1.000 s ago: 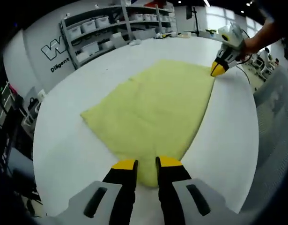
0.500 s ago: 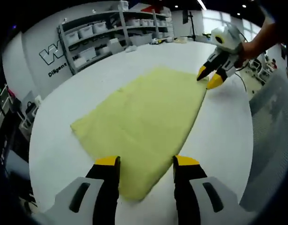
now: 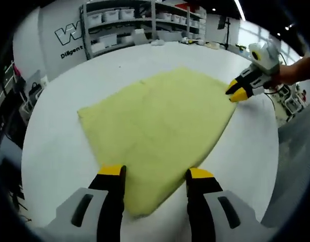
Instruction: Fold the garment on the visible template until the final outline fits inside the template.
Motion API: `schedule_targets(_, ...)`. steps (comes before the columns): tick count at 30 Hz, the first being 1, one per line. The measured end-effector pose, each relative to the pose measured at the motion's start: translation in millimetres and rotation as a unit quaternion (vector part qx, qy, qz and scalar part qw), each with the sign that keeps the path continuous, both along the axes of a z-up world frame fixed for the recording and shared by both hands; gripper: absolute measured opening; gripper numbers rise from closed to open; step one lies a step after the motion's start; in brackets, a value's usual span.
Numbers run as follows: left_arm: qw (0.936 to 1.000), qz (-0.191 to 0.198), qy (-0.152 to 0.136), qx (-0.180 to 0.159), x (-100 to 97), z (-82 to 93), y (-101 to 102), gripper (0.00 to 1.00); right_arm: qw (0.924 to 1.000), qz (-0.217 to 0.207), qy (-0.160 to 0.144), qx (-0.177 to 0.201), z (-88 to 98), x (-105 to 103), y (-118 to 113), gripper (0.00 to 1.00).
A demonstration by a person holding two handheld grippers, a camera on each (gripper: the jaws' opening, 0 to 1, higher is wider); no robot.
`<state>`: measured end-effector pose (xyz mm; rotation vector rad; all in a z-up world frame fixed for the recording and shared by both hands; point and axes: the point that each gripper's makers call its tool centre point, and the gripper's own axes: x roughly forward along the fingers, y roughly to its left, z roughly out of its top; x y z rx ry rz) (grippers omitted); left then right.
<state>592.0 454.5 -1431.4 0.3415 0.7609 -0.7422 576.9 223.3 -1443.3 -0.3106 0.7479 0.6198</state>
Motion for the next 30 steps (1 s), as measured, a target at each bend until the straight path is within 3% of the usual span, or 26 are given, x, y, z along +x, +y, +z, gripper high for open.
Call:
schedule_targets(1,0.9999,0.003,0.006,-0.008,1.2,-0.1,0,0.50,1.0000,-0.004,0.002,0.002,0.4,5,0,0.10)
schedule_targets(3,0.9974,0.026,0.032,-0.060,3.5,6.3,-7,0.61,1.0000,-0.002,0.001,0.000,0.0,10,-1,0.10)
schedule_targets(6,0.9930,0.066,-0.001,-0.097,22.3,28.2,-3,0.64,1.0000,-0.004,0.001,-0.001,0.3,16,-2,0.10)
schedule_targets(11,0.9984,0.054,-0.003,-0.017,29.7,8.1,7,0.61,1.0000,-0.006,-0.001,0.000,-0.3,18,-1,0.11)
schedule_targets(15,0.9993,0.036,0.004,0.000,25.7,-5.6,2,0.59,0.9999,-0.015,0.001,-0.003,-0.5,18,-1,0.11)
schedule_targets(16,0.9993,0.034,0.002,-0.017,27.0,-2.2,-3,0.59,0.9999,-0.016,0.000,-0.003,-0.5,17,-1,0.11)
schedule_targets(19,0.9987,0.047,0.015,-0.015,34.3,-4.4,2,0.63,0.9998,-0.018,-0.002,-0.003,-0.3,17,-1,0.12)
schedule_targets(24,0.9991,0.036,0.015,-0.013,47.0,-4.9,2,0.66,0.9993,-0.037,0.001,-0.002,-1.1,18,0,0.14)
schedule_targets(30,0.9990,0.042,0.013,-0.005,67.6,-5.1,3,0.71,0.9988,-0.048,-0.001,-0.006,-0.7,36,-1,0.14)
